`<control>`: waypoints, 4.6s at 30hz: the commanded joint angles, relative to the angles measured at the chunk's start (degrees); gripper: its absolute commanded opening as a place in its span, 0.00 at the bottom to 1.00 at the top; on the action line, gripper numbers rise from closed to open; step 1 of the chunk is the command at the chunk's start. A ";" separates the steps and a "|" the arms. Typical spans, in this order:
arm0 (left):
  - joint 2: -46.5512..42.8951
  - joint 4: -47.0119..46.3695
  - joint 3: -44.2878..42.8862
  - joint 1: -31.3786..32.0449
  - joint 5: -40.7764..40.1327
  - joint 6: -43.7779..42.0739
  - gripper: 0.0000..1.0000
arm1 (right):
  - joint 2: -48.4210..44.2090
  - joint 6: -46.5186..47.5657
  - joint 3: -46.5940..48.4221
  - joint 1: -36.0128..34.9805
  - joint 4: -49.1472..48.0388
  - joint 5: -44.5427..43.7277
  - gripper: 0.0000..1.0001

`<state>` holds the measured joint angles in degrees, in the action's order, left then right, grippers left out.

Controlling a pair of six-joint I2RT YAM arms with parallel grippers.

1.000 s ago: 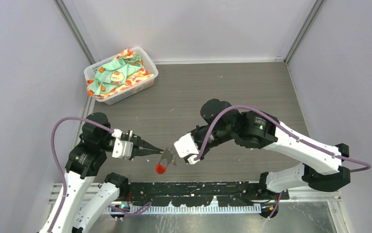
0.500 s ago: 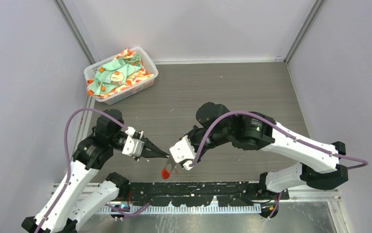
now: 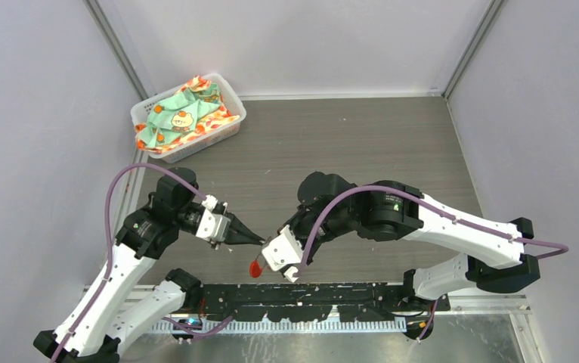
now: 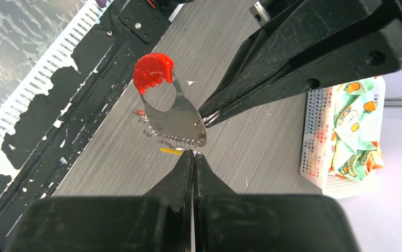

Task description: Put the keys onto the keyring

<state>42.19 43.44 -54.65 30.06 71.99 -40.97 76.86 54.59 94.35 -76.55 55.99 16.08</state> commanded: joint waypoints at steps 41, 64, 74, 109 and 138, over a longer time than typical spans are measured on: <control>-1.00 1.14 -2.54 1.22 -3.07 -0.73 0.00 | 3.70 1.91 5.22 -3.25 0.28 -4.72 0.01; -0.72 2.09 -3.54 1.18 -3.86 0.53 0.00 | 2.42 0.43 5.07 -3.30 1.91 -8.19 0.01; -0.57 -0.93 -3.28 1.23 -5.62 5.94 0.00 | 3.38 0.61 5.30 -3.48 1.87 -6.94 0.01; -1.16 -1.60 -2.72 1.75 -8.03 3.26 0.00 | 4.24 -3.72 6.16 -3.74 -1.16 -10.78 0.01; -1.26 -6.36 -1.43 1.75 -10.62 10.38 0.00 | 1.59 -3.54 4.28 -3.78 0.07 -11.28 0.01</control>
<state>41.01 40.05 -56.01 31.64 61.95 -31.62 81.25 51.48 98.15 -79.92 56.69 5.13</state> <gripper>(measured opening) 0.010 0.020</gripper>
